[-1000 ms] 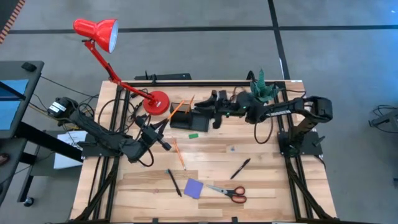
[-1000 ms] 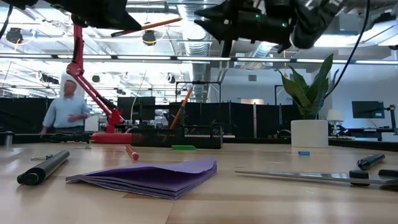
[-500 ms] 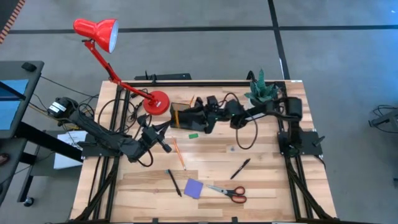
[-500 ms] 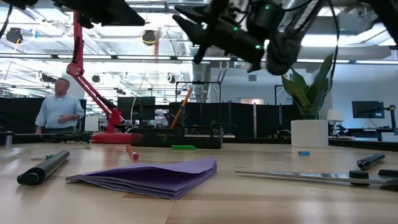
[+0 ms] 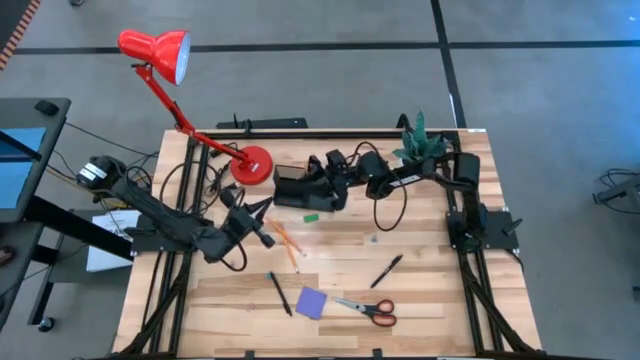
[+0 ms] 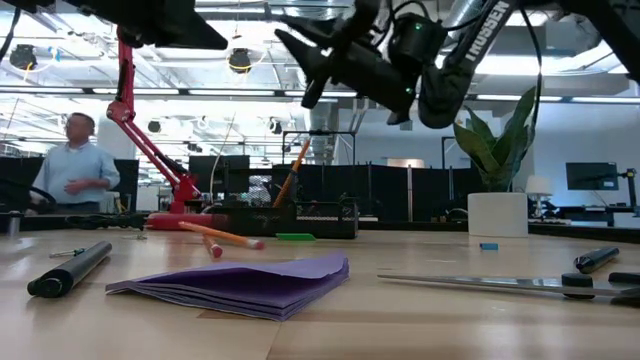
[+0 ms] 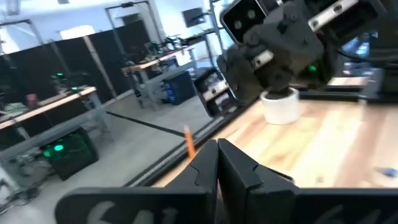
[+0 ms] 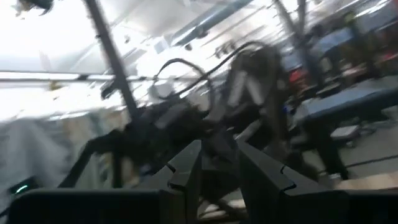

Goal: Pick and place office supplies into organizer
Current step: Put the bottom yellow pencil into the black desk organizer

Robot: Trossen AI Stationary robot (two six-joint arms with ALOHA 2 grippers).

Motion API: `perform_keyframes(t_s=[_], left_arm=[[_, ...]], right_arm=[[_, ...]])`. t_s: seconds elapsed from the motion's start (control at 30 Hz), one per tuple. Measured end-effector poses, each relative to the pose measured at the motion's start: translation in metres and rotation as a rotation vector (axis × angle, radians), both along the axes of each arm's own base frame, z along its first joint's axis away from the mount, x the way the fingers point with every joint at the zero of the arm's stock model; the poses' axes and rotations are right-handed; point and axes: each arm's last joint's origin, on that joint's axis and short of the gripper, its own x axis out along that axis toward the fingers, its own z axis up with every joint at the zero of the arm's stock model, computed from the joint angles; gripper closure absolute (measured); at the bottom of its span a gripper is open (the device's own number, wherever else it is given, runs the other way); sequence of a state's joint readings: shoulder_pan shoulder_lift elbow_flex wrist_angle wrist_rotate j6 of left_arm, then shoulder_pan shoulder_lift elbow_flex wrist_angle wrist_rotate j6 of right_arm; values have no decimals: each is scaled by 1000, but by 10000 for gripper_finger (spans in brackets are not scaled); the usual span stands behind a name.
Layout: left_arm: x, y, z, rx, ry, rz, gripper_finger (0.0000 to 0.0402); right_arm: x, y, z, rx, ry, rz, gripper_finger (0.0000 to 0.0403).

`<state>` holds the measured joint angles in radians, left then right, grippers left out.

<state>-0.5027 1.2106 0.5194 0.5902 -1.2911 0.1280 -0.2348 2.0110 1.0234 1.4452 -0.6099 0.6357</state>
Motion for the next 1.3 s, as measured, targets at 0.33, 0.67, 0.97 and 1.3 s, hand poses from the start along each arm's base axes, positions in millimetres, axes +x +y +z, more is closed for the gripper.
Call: perform_keyframes(t_s=[0.33, 0.67, 0.97, 1.3], left_arm=[[-5, -7, -19, -149, -4, -101, 401], [-13, -3, -38, -243, 47, -71, 377], [-13, -3, -38, -242, 45, -65, 327], [-13, -3, -38, -241, 45, -65, 316]], right_arm=[[1, 50, -16, -49, 171, 254, 310], [4, 113, -69, -178, 639, 71, 310], [2, 115, -83, -275, 853, -504, 312], [2, 113, -94, -199, 994, -526, 329]])
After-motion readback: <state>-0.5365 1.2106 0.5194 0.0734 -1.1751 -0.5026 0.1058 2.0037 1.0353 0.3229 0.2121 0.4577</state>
